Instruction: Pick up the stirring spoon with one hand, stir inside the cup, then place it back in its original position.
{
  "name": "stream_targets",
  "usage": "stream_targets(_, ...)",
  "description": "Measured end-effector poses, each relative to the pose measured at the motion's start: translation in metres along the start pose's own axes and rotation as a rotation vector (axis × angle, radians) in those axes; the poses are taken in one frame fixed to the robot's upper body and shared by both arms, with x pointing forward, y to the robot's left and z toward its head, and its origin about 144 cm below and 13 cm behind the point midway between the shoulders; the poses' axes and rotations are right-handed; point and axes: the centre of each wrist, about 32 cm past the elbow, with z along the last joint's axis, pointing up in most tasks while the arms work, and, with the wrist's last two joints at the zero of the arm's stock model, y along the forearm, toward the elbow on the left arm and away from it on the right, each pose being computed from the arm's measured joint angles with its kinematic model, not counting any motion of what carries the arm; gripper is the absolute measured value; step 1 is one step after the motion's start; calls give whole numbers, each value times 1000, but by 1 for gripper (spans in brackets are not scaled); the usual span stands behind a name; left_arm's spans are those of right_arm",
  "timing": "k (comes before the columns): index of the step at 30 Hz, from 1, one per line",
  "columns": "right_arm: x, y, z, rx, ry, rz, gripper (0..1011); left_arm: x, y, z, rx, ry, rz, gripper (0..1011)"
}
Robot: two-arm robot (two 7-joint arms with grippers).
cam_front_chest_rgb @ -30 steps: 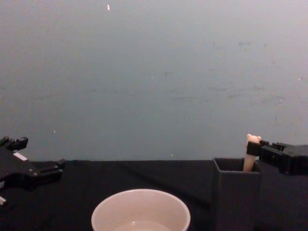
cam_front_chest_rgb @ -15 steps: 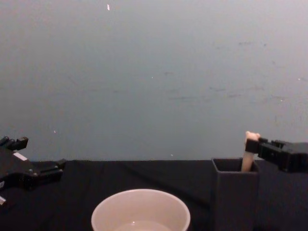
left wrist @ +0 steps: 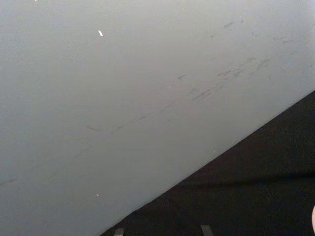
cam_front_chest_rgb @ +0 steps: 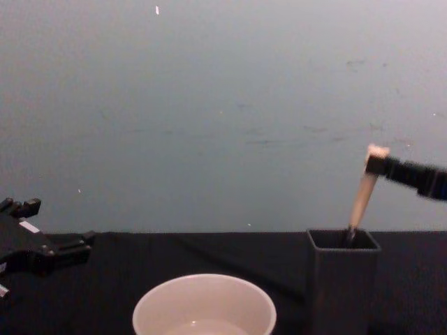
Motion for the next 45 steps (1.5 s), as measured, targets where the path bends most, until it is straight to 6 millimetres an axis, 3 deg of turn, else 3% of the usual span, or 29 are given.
stream_targets(19,-6,-2,39,190,34,6,203,0,0,0,0,0,0,1001)
stream_targets(32,-17,27,35,189,36,80,203,0,0,0,0,0,0,1001)
stream_targets(45,-21,53,16,101,-8,153,203,0,0,0,0,0,0,1001)
